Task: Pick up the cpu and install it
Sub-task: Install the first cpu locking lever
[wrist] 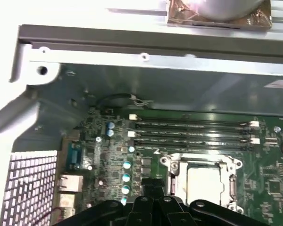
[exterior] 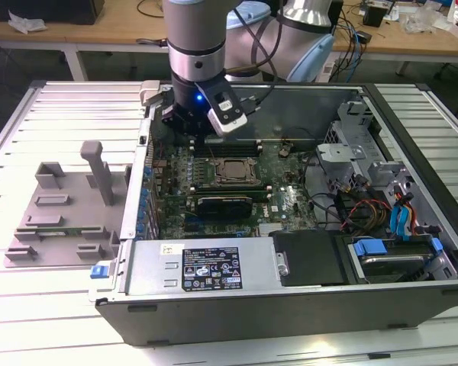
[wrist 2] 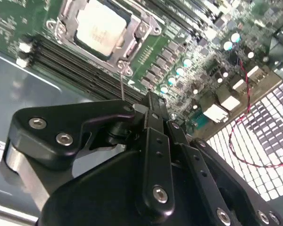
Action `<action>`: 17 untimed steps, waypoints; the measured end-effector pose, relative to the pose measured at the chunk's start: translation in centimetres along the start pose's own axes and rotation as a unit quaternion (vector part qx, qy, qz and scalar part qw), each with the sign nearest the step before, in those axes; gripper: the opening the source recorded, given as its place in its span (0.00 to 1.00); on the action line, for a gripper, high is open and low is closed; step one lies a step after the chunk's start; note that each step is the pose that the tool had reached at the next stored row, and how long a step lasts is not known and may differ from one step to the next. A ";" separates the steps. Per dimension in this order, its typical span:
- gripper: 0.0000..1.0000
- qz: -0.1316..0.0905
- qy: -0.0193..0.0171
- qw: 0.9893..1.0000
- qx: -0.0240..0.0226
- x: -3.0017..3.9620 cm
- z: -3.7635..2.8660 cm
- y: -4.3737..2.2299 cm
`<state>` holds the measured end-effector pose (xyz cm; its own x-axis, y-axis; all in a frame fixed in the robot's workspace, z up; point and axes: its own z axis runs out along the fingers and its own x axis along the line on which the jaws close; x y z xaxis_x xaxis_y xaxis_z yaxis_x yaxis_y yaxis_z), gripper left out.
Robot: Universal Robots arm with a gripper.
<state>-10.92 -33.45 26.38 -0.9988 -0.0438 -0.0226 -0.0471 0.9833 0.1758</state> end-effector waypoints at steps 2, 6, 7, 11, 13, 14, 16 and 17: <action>0.11 0.000 0.000 1.000 -0.006 0.22 0.03 -0.01; 0.11 0.000 -0.002 1.000 -0.031 0.47 0.16 -0.04; 0.11 0.000 -0.002 0.999 -0.034 0.49 0.48 -0.10; 0.11 -0.001 -0.003 0.997 -0.075 0.50 1.11 -0.21; 0.11 -0.001 -0.003 0.997 -0.075 -0.66 1.29 -0.30; 0.11 -0.001 -0.003 0.997 -0.075 -1.32 1.33 -0.33; 0.11 -0.001 -0.003 0.997 -0.074 -3.21 1.41 -0.43; 0.11 -0.001 -0.003 0.997 -0.074 -3.66 1.44 -0.46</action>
<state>-7.22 -33.48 24.96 -0.9986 -0.0442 -0.0284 -0.0509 0.9462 0.3195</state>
